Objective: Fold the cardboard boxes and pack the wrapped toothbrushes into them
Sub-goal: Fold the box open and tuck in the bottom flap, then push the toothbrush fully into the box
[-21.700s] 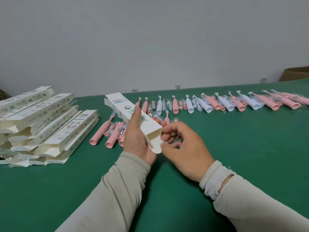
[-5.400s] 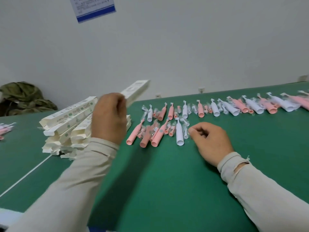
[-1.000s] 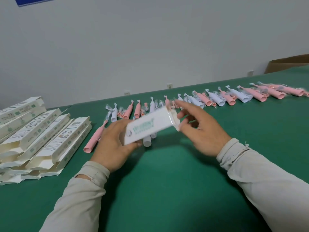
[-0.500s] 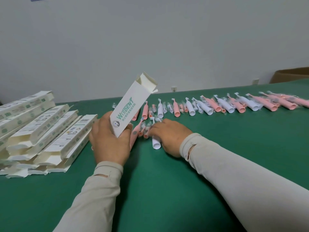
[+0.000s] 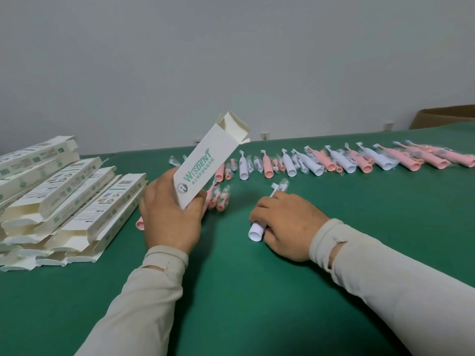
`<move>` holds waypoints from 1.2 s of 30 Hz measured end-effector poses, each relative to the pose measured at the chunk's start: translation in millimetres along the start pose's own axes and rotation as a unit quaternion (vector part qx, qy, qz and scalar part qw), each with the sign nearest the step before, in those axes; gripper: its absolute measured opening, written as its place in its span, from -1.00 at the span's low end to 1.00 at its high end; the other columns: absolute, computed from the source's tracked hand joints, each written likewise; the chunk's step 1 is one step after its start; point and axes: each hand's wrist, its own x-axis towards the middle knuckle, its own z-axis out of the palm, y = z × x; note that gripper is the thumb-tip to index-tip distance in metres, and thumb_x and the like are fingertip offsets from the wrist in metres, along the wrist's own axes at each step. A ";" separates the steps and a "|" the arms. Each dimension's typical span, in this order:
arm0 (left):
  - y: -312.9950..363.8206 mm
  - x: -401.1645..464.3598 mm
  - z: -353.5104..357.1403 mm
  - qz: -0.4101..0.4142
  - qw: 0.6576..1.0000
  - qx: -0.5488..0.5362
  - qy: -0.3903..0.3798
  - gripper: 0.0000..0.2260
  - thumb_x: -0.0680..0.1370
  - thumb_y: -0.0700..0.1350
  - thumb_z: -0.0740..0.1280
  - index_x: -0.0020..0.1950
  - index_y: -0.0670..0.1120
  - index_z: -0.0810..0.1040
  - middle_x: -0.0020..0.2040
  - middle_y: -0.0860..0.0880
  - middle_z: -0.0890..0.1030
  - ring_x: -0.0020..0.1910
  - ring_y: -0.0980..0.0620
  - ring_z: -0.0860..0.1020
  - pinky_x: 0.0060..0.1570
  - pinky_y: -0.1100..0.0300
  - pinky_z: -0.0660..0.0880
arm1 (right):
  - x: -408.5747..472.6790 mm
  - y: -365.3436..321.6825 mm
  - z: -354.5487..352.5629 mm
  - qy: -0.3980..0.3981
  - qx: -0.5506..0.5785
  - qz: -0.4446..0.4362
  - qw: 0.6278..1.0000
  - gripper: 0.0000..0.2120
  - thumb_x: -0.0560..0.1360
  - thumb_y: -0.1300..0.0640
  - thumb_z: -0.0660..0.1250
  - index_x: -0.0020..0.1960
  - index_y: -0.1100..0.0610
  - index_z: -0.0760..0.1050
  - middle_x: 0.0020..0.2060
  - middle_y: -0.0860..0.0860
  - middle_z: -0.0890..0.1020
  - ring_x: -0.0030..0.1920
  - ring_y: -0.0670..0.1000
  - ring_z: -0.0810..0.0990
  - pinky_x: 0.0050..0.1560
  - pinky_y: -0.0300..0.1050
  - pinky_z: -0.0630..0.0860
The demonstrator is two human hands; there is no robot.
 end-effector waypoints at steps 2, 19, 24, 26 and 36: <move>1.8 -2.5 2.8 0.005 1.000 0.004 -0.020 -0.55 0.45 -0.01 0.47 0.32 0.04 0.48 0.20 -0.05 0.52 0.23 -0.06 0.37 0.18 0.20 0.22 | -17.1 8.7 -6.0 -0.015 -0.017 0.017 1.000 -0.74 0.56 -0.02 0.17 0.23 -0.10 0.45 0.12 -0.09 0.51 0.06 0.05 0.42 0.11 -0.04 0.39; 10.4 -14.0 15.4 0.101 0.981 0.067 -0.149 -0.53 0.43 -0.03 0.53 0.31 -0.02 0.52 0.20 -0.03 0.58 0.22 -0.08 0.44 0.28 -0.12 0.35 | -38.9 28.1 -17.4 -0.034 -0.102 0.029 0.994 -0.62 0.55 0.27 0.11 0.31 0.01 0.39 0.24 -0.03 0.52 0.36 0.11 0.35 0.49 0.08 0.12; 6.8 -8.7 11.5 0.138 0.982 0.096 -0.081 -0.59 0.42 -0.04 0.54 0.23 0.00 0.53 0.11 -0.01 0.57 0.16 -0.08 0.44 0.19 -0.06 0.33 | -46.0 41.2 -35.6 0.168 -0.092 0.031 0.981 -0.67 0.50 0.31 0.16 0.19 0.08 0.51 0.01 0.05 0.57 0.02 0.12 0.49 0.23 0.04 0.38; 4.3 -6.2 10.8 0.137 0.980 0.114 -0.082 -0.59 0.42 -0.02 0.53 0.23 0.00 0.54 0.13 -0.03 0.57 0.18 -0.12 0.44 0.19 -0.05 0.30 | -51.9 50.5 -41.2 0.254 -0.066 0.065 0.963 -0.70 0.46 0.33 0.37 0.17 0.13 0.57 -0.09 0.08 0.57 -0.13 0.14 0.48 -0.01 0.05 0.44; 10.5 -15.0 11.5 0.132 0.968 0.106 -0.183 -0.41 0.39 -0.15 0.55 0.39 0.03 0.48 0.42 -0.07 0.43 0.43 -0.14 0.32 0.45 -0.05 0.18 | -63.9 56.0 -47.7 0.255 -0.029 0.072 0.964 -0.83 0.49 0.17 0.43 0.09 0.10 0.63 -0.10 0.02 0.68 -0.15 0.18 0.56 -0.07 0.08 0.48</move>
